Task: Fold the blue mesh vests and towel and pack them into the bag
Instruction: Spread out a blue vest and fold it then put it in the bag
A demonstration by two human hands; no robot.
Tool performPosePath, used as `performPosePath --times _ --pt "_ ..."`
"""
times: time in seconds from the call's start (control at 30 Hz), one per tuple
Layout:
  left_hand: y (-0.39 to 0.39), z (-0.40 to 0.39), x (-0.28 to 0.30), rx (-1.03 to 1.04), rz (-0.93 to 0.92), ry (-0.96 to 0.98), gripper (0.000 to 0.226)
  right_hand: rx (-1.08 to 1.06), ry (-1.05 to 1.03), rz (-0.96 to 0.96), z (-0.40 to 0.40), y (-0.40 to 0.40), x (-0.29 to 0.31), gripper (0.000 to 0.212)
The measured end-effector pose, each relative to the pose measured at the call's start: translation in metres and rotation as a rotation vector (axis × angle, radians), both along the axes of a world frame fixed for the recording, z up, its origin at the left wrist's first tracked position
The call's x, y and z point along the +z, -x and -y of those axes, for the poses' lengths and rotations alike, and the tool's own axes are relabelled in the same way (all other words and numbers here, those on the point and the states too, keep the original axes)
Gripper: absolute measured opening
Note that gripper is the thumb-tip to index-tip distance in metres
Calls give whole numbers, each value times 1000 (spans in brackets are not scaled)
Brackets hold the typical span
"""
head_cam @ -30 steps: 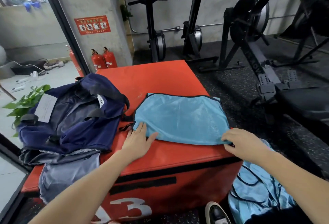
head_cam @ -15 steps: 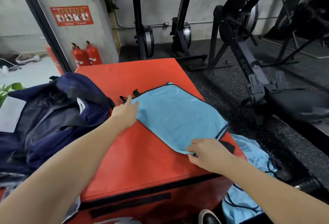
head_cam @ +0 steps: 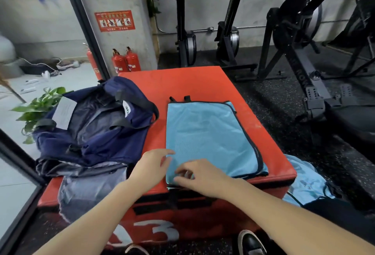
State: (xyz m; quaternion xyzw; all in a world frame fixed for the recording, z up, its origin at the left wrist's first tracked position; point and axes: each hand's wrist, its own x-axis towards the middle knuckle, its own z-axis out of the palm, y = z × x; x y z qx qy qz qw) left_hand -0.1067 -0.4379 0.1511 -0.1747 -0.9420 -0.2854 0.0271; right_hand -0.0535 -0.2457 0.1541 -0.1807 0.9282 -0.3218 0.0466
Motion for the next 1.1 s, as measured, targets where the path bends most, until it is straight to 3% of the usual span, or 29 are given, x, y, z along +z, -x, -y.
performPosePath --times 0.17,0.37,0.5,0.63,0.8,0.9,1.0,1.1 --pt "-28 9 -16 -190 -7 39 31 -149 -75 -85 -90 -8 1 32" --pt "-31 21 -28 -261 76 106 77 -187 -250 -28 -176 -37 -5 31" --pt "-34 18 -28 -312 70 140 57 -240 -188 -54 -199 -44 -18 33" --pt "-36 11 -27 -278 40 158 46 -249 -167 -72 -198 -43 -23 19" --pt "-40 6 -19 -243 45 176 37 -217 -294 -83 -194 -42 -16 5" --pt "-40 11 -19 -255 31 202 26 -166 -261 -85 -190 -47 -13 11" --pt "-45 14 -5 -227 -19 108 17 -210 -145 -40 -187 -53 -4 9" --pt "-49 16 19 -158 97 -62 8 -273 -58 -15 -189 -52 7 10"
